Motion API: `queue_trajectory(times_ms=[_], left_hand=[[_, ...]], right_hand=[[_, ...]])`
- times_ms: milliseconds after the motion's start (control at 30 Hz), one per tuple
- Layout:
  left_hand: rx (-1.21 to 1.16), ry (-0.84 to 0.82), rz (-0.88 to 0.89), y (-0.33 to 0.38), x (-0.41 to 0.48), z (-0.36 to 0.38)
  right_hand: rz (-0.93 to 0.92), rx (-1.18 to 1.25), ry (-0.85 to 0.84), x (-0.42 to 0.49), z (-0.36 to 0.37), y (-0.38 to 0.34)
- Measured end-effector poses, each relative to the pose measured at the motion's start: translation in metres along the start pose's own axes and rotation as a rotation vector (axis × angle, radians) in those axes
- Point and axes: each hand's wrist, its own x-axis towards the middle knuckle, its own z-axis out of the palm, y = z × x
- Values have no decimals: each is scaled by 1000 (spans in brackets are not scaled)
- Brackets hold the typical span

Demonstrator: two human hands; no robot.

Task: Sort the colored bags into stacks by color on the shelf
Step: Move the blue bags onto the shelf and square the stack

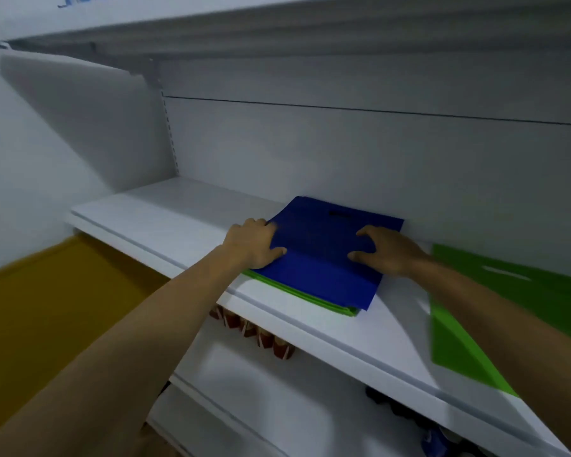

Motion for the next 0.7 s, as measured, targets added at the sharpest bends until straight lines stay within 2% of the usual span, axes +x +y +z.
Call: queue_trajectory(times_ms=[100, 233, 400, 567, 633, 700], left_hand=[[-132, -31, 72, -10, 20, 8], [-190, -165, 159, -11, 39, 19], [-257, -132, 203, -13, 67, 14], [-386, -154, 137, -17, 83, 13], [-445, -174, 124, -16, 88, 10], [-512, -208, 97, -17, 93, 7]], right_hand=[[10, 33, 80, 4, 7, -4], [73, -19, 108, 7, 20, -11], [280, -7, 114, 8, 29, -9], [525, 161, 172, 11, 35, -15], [567, 272, 214, 11, 38, -18], [585, 267, 283, 10, 37, -23]])
